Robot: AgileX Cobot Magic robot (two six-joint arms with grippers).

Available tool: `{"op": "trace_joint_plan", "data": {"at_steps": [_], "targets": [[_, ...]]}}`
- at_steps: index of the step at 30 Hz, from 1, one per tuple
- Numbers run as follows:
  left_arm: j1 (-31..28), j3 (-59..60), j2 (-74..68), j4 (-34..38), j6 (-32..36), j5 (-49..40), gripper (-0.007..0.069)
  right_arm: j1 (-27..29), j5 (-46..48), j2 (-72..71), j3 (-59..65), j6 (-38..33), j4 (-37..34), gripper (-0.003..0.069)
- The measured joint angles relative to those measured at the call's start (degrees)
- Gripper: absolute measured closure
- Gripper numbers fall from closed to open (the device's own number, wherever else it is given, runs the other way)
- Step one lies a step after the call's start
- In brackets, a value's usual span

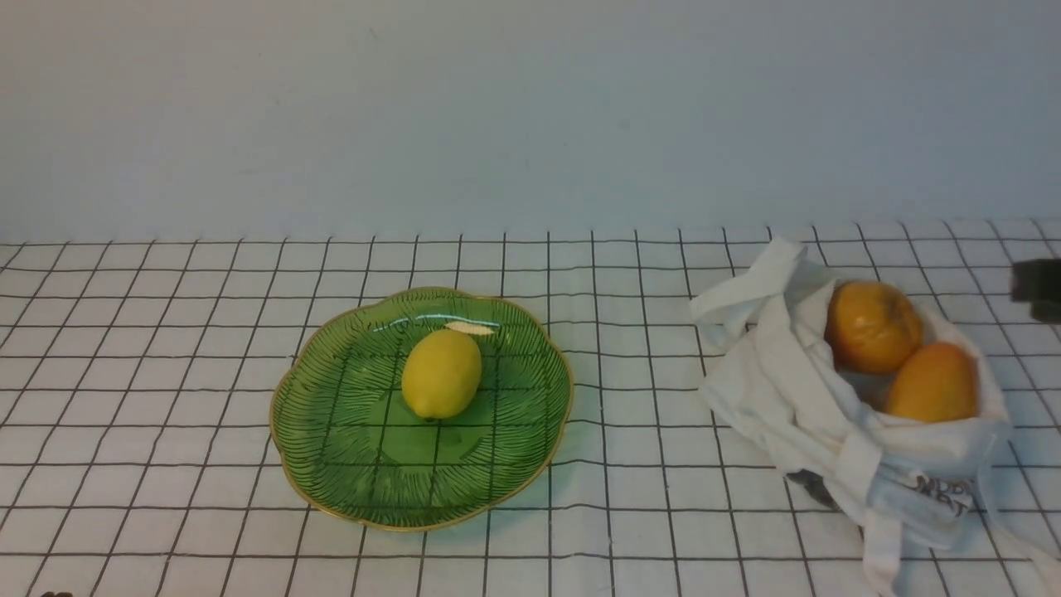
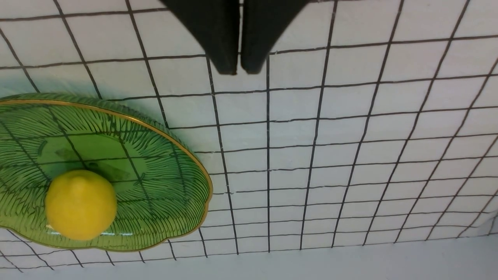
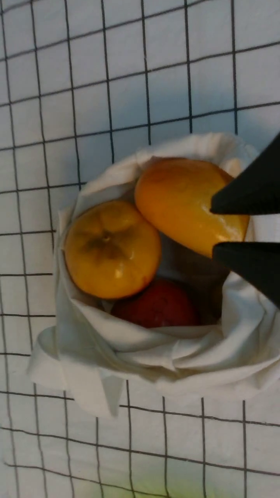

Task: Take the fruit out of the bag on the white checkered tablecloth and place them on the plate.
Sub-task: 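Reach into the cloth bag and grasp a fruit inside it with the right gripper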

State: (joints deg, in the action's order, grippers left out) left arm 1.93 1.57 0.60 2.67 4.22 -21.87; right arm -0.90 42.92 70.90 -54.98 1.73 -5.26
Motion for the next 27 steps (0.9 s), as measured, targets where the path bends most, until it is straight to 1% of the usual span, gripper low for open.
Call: {"op": "trace_joint_plan", "data": {"at_steps": [2, 3, 5, 6, 7, 8, 9, 11, 13, 15, 17, 21, 27], "targets": [[0.0, 0.0, 0.0, 0.0, 0.0, 0.0, 0.0632, 0.0, 0.0, 3.9, -2.1, -2.5, -2.4, 0.0485], [0.0, 0.0, 0.0, 0.0, 0.0, 0.0, 0.0632, 0.0, -0.2, 7.4, -3.9, -4.9, -4.1, 0.0414], [0.0, 0.0, 0.0, 0.0, 0.0, 0.0, 0.0632, 0.0, -0.7, 10.5, -5.5, -7.0, -5.6, 0.0326], [0.0, 0.0, 0.0, 0.0, 0.0, 0.0, 0.0632, 0.0, -0.7, 10.9, -5.7, -7.3, -5.7, 0.0326], [0.0, 0.0, 0.0, 0.0, 0.0, 0.0, 0.0632, 0.0, -1.2, 14.1, -7.4, -8.8, -6.0, 0.0235], [0.0, 0.0, 0.0, 0.0, 0.0, 0.0, 0.0632, 0.0, -1.3, 14.1, -7.4, -8.8, -6.0, 0.0225], [0.0, 0.0, 0.0, 0.0, 0.0, 0.0, 0.0632, 0.0, -1.5, 17.1, -8.9, -9.5, -6.0, 0.0148], [0.0, 0.0, 0.0, 0.0, 0.0, 0.0, 0.0632, 0.0, -1.7, 19.0, -9.8, -9.9, -6.0, 0.0089], [0.0, 0.0, 0.0, 0.0, 0.0, 0.0, 0.0632, 0.0, -1.9, 23.2, -11.9, -10.4, -5.9, 0.0011], [0.0, 0.0, 0.0, 0.0, 0.0, 0.0, 0.0632, 0.0, -1.9, 26.4, -13.6, -10.8, -5.9, -0.0018], [0.0, 0.0, 0.0, 0.0, 0.0, 0.0, 0.0632, 0.0, -2.1, 28.5, -15.1, -10.7, -5.6, -0.0027], [0.0, 0.0, 0.0, 0.0, 0.0, 0.0, 0.0632, 0.0, -1.9, 33.4, -18.6, -11.0, -5.2, -0.0032], [0.0, 0.0, 0.0, 0.0, 0.0, 0.0, 0.0632, 0.0, -0.9, 37.4, -20.5, -10.9, -5.3, -0.0031]]}}
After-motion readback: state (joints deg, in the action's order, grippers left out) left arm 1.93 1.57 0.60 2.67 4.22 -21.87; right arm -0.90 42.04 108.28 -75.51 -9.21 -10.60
